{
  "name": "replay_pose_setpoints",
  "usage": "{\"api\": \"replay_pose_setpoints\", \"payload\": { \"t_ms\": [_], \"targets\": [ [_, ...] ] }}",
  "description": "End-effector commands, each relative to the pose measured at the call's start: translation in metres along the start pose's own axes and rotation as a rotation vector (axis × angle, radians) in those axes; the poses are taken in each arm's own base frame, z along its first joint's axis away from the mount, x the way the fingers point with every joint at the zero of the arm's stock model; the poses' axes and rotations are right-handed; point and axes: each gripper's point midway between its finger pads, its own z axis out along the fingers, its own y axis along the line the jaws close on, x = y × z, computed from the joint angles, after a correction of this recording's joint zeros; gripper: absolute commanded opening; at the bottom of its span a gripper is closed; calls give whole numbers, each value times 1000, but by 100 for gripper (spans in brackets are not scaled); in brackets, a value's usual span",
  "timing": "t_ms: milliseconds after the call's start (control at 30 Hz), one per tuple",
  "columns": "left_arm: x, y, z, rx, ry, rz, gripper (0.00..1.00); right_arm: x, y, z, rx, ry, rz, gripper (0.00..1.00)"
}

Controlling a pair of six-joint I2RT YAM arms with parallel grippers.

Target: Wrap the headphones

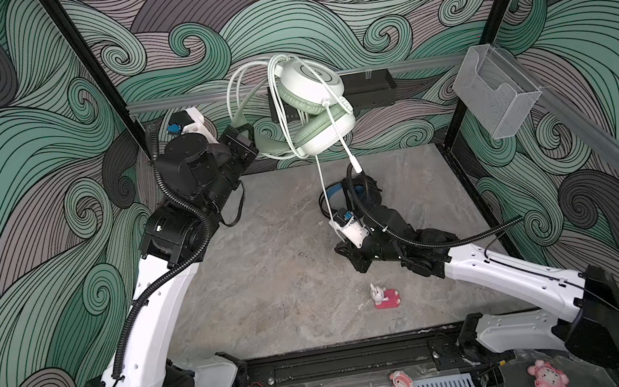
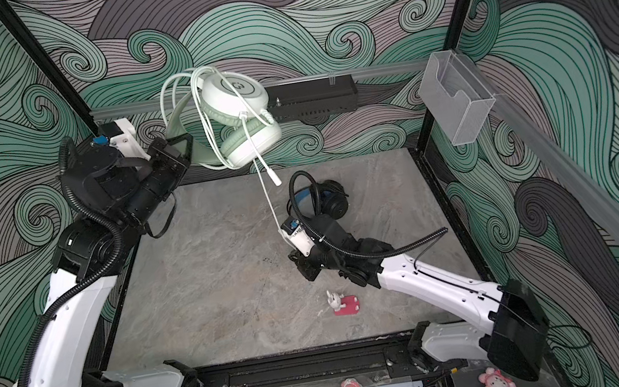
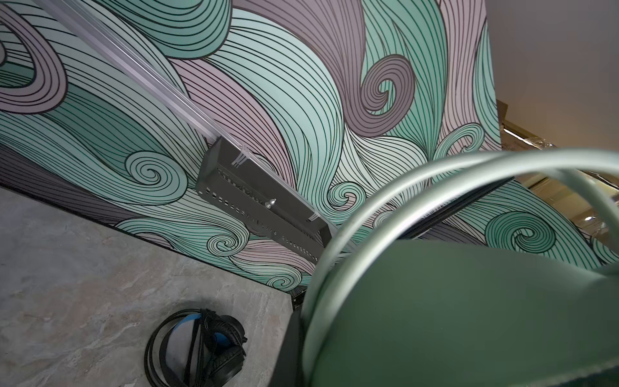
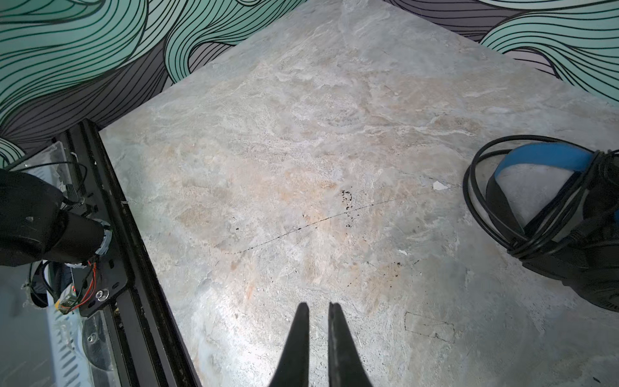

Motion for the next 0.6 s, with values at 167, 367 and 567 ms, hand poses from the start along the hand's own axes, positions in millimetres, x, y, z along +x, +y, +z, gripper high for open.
{"api": "replay_pose_setpoints", "payload": {
  "t_ms": [167, 367, 567],
  "targets": [
    [-41, 22, 7, -75, -217, -93, 0, 5, 12, -13, 65, 62, -130, 0],
    [-33, 61, 42, -211, -236, 5, 0, -2, 34, -23, 66, 70, -243, 0],
    [-20, 97, 69, -378, -213, 205, 0, -30, 74, -32, -4, 65, -374, 0]
  ]
}}
